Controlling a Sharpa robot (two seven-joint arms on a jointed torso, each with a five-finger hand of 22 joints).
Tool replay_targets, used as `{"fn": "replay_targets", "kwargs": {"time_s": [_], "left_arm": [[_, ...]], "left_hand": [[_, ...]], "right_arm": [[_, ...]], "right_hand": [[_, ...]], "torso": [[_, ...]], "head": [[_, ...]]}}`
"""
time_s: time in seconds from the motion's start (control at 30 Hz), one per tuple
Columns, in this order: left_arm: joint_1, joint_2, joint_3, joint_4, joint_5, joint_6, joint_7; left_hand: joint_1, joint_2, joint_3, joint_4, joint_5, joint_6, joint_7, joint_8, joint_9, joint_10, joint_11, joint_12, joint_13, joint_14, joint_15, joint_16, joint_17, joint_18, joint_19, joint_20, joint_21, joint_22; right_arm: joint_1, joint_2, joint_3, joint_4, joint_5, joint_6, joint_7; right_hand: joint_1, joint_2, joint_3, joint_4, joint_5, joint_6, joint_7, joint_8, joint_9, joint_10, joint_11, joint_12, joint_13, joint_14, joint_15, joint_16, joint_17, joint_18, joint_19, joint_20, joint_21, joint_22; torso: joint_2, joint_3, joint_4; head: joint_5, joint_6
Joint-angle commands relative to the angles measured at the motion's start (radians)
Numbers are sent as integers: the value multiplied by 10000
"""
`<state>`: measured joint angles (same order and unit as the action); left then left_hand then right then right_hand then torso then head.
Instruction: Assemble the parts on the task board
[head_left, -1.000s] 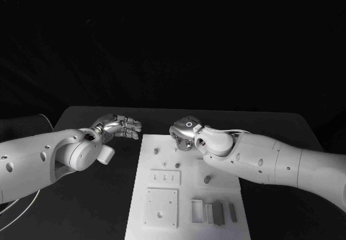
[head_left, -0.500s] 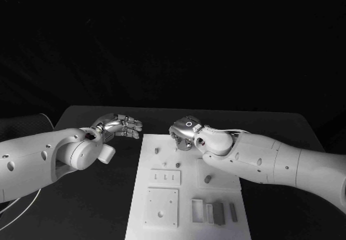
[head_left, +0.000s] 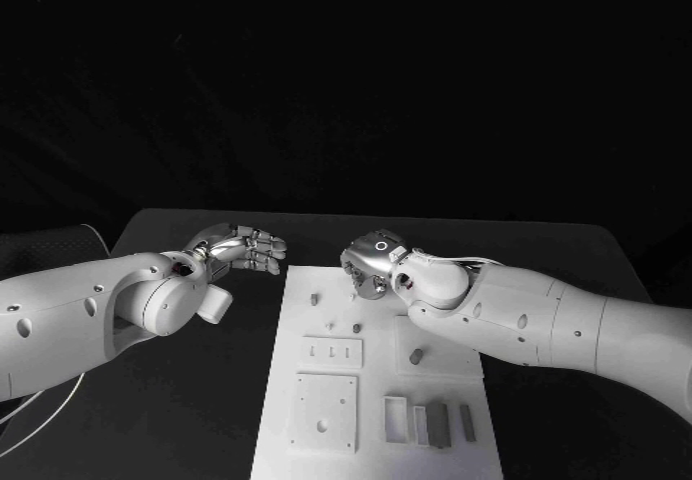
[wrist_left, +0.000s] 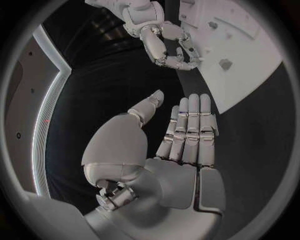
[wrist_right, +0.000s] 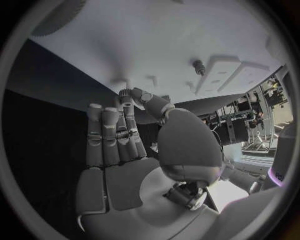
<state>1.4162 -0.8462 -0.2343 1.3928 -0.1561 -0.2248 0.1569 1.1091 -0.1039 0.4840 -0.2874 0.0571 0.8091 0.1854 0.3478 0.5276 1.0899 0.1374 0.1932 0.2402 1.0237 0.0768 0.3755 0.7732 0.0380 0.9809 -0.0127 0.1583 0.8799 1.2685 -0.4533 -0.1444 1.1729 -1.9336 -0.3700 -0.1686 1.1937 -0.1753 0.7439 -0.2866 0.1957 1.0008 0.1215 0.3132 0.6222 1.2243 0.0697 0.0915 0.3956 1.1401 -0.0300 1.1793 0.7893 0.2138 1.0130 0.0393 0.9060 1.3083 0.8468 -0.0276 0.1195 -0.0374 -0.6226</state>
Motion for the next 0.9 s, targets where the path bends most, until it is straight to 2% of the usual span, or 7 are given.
{"fn": "replay_targets", "kwargs": {"time_s": [0.03, 0.33, 0.9], "left_arm": [[26, 21, 11, 17, -41, 106, 102], [26, 3, 11, 13, -42, 90, 106], [26, 12, 11, -2, -45, 106, 107]], "left_hand": [[-13, -55, -70, 13, -64, -80, -8, -44, 13, -93, -1, -66, 11, 63, 20, -50, 14, 93, 15, -61, -56, -9], [-9, -51, -72, 12, -64, -80, -8, -48, 16, -93, -1, -70, 14, 65, 20, -58, 22, 92, 17, -63, -60, -9], [1, -48, -75, 9, -64, -78, -8, -53, 23, -93, 0, -76, 19, 69, 19, -71, 34, 90, 19, -65, -66, -10]], "right_arm": [[-46, -19, -28, 2, 105, 287, 117], [-50, -107, -29, 74, 169, 333, 131], [-55, -114, -29, 67, 174, 326, 151]], "right_hand": [[43, -90, -3, -29, 35, -71, 18, -66, -4, 17, 69, -18, 1160, -48, -4, 43, -12, 480, -29, -35, 41, 174], [49, 39, 14, -10, 34, -8, 2, -54, 25, 70, 58, -15, 1202, -54, -9, 71, -16, 480, -26, -25, 55, 178], [44, 96, 20, -15, 35, 4, -2, -65, 34, 71, 57, -31, 1219, -62, -11, 82, -21, 480, -31, -21, 61, 179]], "torso": [[-7, 1, -11], [-5, 0, 3], [0, -8, -3]], "head": [[-3, 0], [-11, -15], [-13, -28]]}}
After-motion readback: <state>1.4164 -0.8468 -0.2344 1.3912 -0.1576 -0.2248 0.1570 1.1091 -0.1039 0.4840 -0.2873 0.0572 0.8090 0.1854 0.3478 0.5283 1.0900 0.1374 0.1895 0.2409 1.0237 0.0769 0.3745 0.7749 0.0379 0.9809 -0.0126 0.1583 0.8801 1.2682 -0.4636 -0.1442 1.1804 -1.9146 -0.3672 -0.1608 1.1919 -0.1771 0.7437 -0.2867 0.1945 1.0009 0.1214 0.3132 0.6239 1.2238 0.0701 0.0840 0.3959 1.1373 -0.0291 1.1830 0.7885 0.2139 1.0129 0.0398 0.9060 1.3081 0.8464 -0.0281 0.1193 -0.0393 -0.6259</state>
